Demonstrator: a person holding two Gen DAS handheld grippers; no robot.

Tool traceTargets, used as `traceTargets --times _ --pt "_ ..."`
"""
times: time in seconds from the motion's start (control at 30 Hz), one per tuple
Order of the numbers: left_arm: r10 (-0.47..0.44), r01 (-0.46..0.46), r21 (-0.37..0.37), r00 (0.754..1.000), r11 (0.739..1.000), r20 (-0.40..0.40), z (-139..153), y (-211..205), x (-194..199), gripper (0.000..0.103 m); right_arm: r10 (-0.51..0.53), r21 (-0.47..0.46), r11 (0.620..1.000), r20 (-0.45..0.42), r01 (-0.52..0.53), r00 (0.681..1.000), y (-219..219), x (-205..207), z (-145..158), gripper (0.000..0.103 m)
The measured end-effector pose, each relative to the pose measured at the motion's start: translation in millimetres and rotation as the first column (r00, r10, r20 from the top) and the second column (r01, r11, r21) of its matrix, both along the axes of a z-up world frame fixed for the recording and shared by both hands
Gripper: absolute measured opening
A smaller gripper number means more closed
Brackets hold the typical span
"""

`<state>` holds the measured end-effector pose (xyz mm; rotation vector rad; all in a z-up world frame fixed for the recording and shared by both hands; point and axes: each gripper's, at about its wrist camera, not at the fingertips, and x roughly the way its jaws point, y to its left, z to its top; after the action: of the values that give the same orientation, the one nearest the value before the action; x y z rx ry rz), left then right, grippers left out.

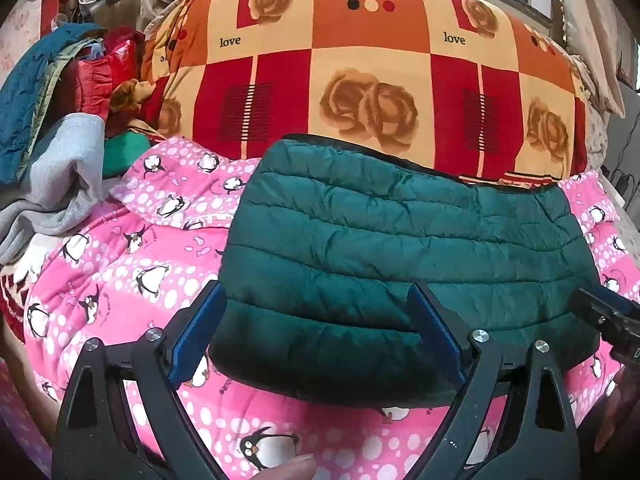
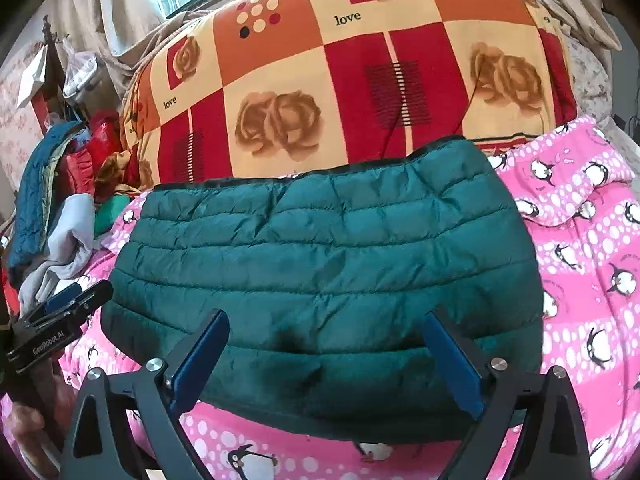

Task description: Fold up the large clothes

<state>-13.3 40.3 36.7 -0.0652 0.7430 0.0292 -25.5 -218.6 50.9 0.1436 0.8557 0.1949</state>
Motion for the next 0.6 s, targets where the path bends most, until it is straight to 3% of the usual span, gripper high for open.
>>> traceTargets --times 0.6 --pt "-0.004 0.005 0.019 1.000 1.000 -0.014 -11.6 -16.8 2.0 0.092 -0.020 -0.079 0.997 0.026 0.022 0.999 18.6 -0.3 -8.6 0.097"
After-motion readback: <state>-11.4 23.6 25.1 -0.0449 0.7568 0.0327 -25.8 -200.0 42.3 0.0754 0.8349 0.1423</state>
